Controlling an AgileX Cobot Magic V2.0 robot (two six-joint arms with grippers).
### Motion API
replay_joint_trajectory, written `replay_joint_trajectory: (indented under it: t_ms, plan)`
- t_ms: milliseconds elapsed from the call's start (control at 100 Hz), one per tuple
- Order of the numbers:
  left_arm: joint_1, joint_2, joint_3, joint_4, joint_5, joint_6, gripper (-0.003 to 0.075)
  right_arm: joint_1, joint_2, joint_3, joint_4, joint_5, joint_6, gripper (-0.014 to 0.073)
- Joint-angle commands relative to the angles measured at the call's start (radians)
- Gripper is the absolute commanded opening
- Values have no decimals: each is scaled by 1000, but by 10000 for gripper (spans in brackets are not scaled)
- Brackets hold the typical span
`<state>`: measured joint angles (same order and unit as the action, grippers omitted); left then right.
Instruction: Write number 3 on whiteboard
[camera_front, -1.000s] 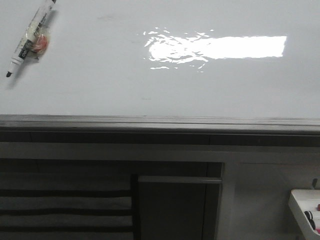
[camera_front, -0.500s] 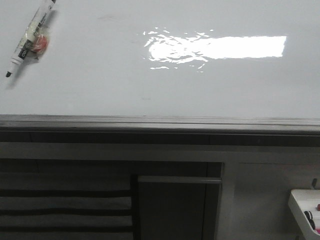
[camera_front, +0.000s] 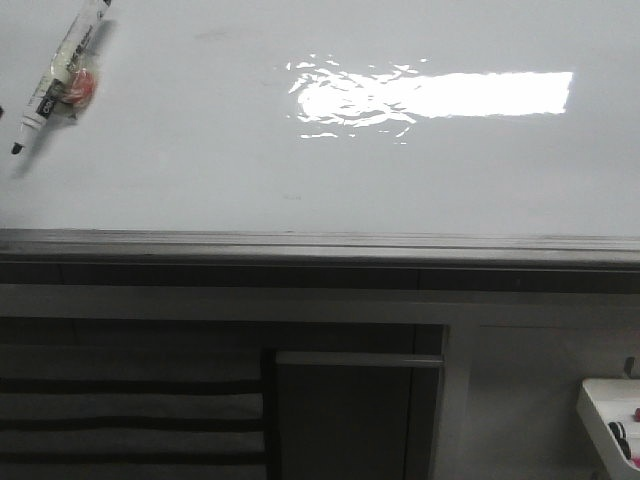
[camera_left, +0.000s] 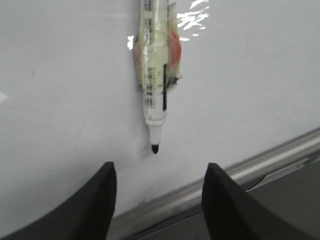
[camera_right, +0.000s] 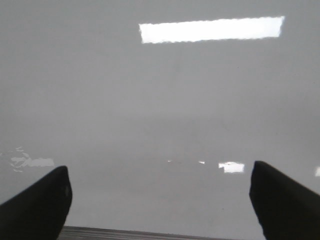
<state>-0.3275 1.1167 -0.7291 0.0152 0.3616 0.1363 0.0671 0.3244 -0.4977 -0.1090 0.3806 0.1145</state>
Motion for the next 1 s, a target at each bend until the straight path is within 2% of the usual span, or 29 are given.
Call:
replay_joint_trajectory:
  t_ms: [0, 270, 490, 780, 990]
  plan:
    - [-18, 44, -60, -15, -101, 0, 323, -7, 14, -32, -12, -76, -9, 650]
    - [-18, 173, -96, -15, -193, 0, 280, -7, 14, -32, -12, -76, -9, 650]
    - [-18, 195, -96, -15, -232, 0, 227, -7, 14, -32, -12, -76, -9, 650]
    - [-18, 195, -96, -15, -234, 0, 54, -7, 14, -32, -12, -76, -9, 650]
    - [-18, 195, -99, -15, -226, 0, -18, -7, 16, -36, 19, -76, -9, 650]
